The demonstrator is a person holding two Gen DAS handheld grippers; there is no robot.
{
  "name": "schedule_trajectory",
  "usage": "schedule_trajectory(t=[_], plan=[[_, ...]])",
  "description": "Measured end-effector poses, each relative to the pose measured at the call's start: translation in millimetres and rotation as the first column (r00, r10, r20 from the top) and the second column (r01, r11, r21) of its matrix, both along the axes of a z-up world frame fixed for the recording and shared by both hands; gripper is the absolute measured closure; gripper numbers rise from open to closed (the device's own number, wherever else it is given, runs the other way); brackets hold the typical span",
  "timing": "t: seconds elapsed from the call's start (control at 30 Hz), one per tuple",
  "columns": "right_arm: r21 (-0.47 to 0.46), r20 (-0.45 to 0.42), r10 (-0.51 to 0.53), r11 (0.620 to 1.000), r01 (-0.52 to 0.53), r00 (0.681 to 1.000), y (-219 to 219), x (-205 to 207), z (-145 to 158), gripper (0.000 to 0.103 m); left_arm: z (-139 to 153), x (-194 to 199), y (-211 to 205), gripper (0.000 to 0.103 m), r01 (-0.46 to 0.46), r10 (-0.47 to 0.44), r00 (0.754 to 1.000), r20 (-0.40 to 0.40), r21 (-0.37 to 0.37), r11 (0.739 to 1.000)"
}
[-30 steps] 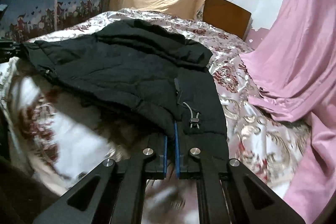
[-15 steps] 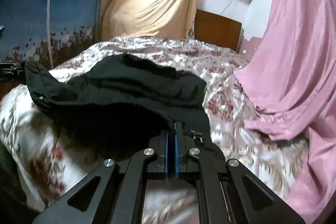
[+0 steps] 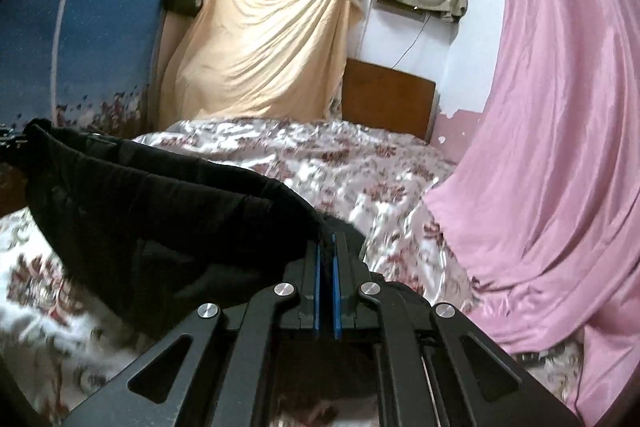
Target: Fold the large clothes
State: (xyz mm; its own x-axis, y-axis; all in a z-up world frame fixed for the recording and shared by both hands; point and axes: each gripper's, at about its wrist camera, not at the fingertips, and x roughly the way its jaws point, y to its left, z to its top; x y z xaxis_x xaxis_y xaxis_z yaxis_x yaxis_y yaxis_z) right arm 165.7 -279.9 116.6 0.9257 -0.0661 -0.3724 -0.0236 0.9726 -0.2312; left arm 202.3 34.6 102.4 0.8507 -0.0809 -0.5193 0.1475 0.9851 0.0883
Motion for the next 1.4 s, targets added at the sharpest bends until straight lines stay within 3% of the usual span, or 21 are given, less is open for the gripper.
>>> schedule_trajectory(t=[0.43,0.93,1.4], plan=[[-0.029,0.009,-0.024,0.999,0.025,1.000,4.3,124.5,9.0,0.099,5.4,125.8,-9.0,0.097,-0.002,0.001,1.000,0.019,0.043,0.999],[-0.057,-0.021,-0.066,0.996,0.064,0.998,5.8,242.4,-8.0,0.099,-10.7,205.6,-18.8,0.097,-0.022,0.020,1.000,0.018,0.082,0.996],[-0.095,-0.165,-0.098,0.992,0.083,0.981,6.8,341.5,-79.6,0.099,-73.3,280.2,-23.1,0.097,-0.044,0.054,0.994,-0.096,0.102,0.994]])
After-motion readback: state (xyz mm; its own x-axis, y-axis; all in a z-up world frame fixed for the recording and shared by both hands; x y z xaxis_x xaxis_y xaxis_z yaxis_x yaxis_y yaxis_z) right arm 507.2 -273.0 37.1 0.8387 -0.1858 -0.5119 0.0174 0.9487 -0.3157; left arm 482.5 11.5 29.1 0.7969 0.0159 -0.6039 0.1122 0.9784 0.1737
